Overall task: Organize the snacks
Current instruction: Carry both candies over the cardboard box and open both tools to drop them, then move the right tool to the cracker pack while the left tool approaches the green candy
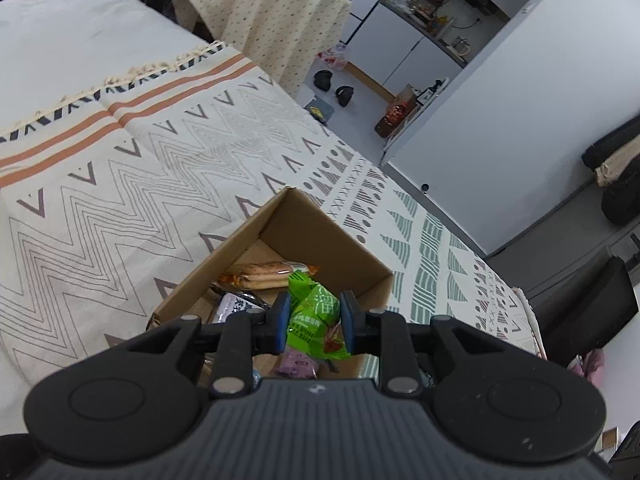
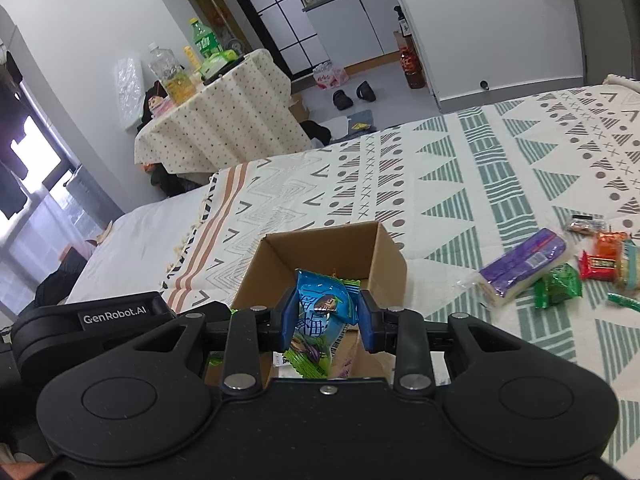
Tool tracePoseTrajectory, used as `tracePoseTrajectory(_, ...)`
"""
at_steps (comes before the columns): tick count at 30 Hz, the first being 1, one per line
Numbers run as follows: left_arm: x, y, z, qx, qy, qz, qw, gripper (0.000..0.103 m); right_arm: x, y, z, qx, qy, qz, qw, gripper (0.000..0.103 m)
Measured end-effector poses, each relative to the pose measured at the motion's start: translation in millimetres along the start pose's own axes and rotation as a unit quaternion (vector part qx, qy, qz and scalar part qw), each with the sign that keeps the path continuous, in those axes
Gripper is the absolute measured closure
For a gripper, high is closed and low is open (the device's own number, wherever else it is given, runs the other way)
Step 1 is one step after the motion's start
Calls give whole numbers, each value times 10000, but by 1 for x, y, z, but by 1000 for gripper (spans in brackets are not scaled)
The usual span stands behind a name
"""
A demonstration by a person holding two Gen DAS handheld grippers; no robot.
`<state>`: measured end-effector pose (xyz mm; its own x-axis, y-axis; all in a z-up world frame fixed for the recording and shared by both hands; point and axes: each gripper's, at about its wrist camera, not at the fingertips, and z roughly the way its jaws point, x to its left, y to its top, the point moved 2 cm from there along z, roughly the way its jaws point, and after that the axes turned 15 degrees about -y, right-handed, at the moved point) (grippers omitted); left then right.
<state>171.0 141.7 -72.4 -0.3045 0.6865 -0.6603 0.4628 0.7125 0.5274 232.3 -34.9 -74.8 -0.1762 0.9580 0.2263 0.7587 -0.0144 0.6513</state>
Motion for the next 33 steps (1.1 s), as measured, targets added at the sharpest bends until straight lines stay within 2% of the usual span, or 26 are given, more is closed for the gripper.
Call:
tracePoseTrajectory(5,13,3,8,-26,85,-150,9998,78,5,2,9,22,25,22,10000,72)
tracePoseTrajectory(8,18,5,9,-138,291,-137,9994,71,8,4,13,32,62,37,10000,72)
tracePoseTrajectory(10,19,7,8,-172,254,-149,9994,55,10,4,15,47,53,43,10000,72)
tracePoseTrajectory(11,20,8,7,-183,230,-195,9994,51,11,4,15,54,81,36,9999,71)
tracePoseTrajectory(13,22,9,4,-244,291,-236,9990,44,14,5,15,101,61,36,9999,66)
tracePoseTrajectory(15,23,11,1,-289,330,-272,9987,36,12,5,14,132,102,127,9998,42)
tracePoseTrajectory(16,24,12,0,-284,351,-325,9985,28,10,5,11,93,127,180,9997,41)
tracePoseTrajectory(18,26,13,-3,-253,518,-439,9974,23,5,5,9,88,88,222,9997,41)
tracePoseTrajectory(26,24,10,-14,-231,640,-463,9966,21,-19,1,-9,70,-179,198,9996,40)
tracePoseTrajectory(33,10,2,-20,-259,776,-302,9962,9,-37,-2,-27,84,-398,39,9992,30)
